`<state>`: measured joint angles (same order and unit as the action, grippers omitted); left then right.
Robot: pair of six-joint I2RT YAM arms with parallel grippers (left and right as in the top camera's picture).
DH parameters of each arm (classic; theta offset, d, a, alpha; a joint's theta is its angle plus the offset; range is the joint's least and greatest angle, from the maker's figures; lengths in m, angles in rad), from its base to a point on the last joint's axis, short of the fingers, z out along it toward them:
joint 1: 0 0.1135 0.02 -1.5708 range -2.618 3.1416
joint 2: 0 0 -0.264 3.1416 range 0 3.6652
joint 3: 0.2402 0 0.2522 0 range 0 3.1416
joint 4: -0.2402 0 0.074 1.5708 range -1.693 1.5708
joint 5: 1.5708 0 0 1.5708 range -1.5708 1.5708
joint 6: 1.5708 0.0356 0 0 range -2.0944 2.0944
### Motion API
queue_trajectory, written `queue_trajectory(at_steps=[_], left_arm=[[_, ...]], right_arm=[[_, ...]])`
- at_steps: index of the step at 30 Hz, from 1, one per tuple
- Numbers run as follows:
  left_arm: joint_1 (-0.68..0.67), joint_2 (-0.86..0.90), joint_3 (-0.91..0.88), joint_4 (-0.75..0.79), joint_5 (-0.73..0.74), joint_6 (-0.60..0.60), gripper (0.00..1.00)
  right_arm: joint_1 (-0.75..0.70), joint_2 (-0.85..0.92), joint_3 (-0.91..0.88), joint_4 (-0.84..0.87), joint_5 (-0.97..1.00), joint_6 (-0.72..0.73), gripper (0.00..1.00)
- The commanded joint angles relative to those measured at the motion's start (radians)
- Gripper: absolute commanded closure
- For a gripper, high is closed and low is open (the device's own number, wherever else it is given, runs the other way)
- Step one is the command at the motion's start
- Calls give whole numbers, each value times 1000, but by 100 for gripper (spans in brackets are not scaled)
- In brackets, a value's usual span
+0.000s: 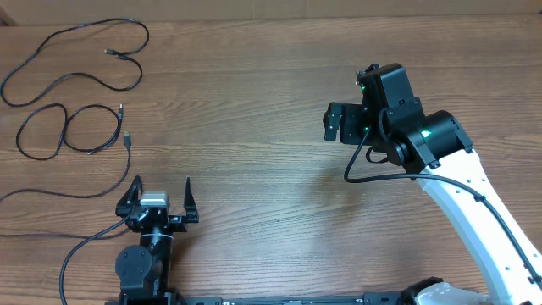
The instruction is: Untangle cables
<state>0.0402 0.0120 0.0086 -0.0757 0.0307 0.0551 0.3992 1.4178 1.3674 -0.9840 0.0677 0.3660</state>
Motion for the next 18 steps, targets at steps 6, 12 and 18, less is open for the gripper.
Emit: queue_trajectory(at_steps=[6,12,18], left_arm=[[6,-9,-4,-4,-42,-62,0],[6,-9,-4,-3,-26,-85,0],[6,-8,-4,-2,-27,-85,0]], right_arm=[[-2,-2,12,5,14,1,0],[-2,-2,12,5,14,0,0],[-2,-2,12,5,14,0,0]])
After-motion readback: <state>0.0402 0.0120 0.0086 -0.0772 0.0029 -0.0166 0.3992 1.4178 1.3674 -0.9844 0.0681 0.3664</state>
